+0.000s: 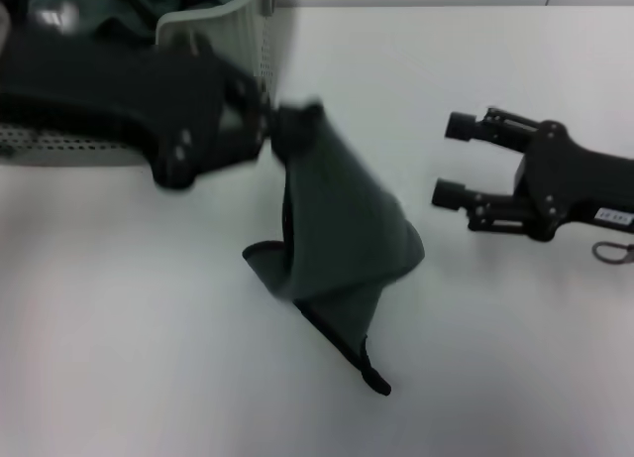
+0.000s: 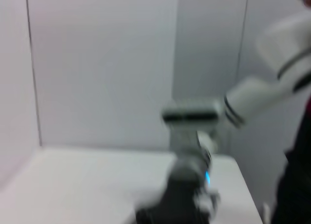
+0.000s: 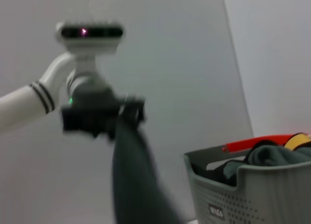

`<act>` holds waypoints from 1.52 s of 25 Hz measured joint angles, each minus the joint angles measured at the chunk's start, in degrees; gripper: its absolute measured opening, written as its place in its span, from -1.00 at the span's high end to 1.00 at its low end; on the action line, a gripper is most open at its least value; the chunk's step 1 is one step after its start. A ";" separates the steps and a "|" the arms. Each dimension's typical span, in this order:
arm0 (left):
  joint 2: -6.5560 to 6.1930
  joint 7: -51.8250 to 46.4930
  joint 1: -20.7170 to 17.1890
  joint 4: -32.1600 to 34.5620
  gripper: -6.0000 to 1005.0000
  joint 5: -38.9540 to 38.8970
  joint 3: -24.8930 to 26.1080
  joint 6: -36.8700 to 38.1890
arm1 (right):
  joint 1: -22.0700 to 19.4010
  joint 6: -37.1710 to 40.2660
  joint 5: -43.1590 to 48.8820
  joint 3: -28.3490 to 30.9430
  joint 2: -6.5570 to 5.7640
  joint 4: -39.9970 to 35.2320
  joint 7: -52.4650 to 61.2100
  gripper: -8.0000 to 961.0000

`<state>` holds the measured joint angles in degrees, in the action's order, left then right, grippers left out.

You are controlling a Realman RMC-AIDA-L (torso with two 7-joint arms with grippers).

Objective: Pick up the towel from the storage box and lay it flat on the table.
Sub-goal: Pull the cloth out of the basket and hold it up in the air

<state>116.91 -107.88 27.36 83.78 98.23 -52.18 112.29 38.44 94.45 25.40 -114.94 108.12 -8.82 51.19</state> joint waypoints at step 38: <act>2.62 -3.21 -0.75 17.15 0.95 -17.47 7.69 -20.82 | -5.50 -14.77 7.46 12.60 7.99 -5.16 -22.79 -0.63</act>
<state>119.53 -111.09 26.60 100.93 80.77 -44.49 91.46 32.94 79.68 32.85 -102.35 116.11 -13.98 28.40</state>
